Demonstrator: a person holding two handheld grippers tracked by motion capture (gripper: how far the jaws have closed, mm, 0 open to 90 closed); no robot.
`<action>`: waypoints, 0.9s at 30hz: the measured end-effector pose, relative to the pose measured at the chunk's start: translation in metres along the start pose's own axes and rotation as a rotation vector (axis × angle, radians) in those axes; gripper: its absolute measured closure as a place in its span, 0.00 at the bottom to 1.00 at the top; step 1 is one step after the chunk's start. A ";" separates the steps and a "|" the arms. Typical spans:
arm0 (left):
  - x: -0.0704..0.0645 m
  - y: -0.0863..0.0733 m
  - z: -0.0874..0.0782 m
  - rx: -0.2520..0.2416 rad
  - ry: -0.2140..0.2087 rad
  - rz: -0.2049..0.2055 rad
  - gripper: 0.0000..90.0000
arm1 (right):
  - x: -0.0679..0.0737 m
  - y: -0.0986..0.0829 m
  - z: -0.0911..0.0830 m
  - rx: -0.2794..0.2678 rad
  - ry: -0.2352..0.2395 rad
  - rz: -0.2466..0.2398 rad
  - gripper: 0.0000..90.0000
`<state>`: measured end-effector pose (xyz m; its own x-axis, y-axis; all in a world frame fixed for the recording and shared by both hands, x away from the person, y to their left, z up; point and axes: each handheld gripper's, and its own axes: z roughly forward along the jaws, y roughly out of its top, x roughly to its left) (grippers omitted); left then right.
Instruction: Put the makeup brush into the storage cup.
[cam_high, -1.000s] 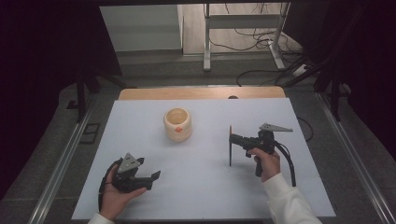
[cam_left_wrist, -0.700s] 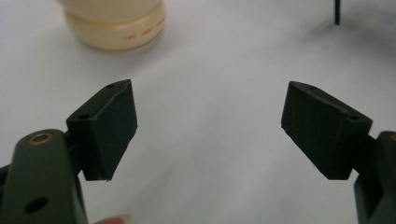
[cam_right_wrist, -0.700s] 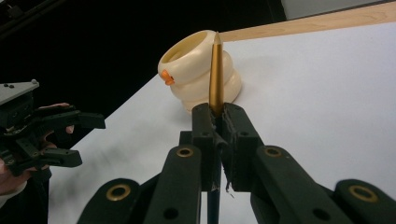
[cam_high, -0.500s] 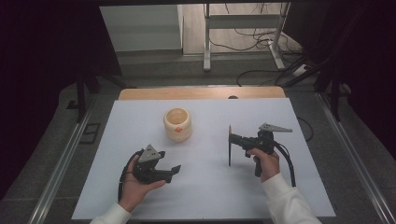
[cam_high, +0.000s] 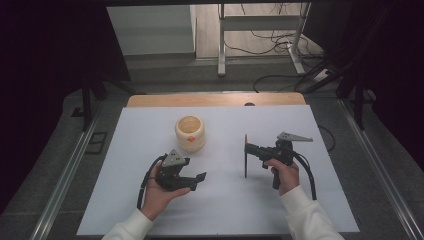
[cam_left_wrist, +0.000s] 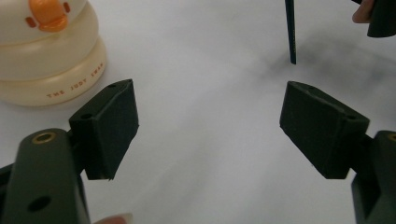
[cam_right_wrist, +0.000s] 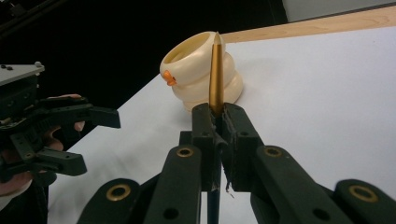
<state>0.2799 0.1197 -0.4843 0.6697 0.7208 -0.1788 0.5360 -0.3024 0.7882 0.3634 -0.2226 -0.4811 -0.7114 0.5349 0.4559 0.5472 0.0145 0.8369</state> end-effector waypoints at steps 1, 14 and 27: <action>0.000 0.001 0.001 0.000 -0.003 -0.001 0.23 | 0.000 0.000 0.000 0.001 -0.001 0.000 0.94; -0.001 0.010 0.015 0.001 -0.038 -0.030 0.23 | -0.001 -0.001 0.001 0.004 0.000 -0.008 0.94; -0.012 0.026 0.038 0.001 -0.075 -0.021 0.24 | -0.001 -0.001 0.001 0.004 0.005 -0.009 0.94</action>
<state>0.3054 0.0792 -0.4840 0.6945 0.6786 -0.2391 0.5511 -0.2881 0.7831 0.3641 -0.2220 -0.4827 -0.7185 0.5306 0.4497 0.5426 0.0232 0.8397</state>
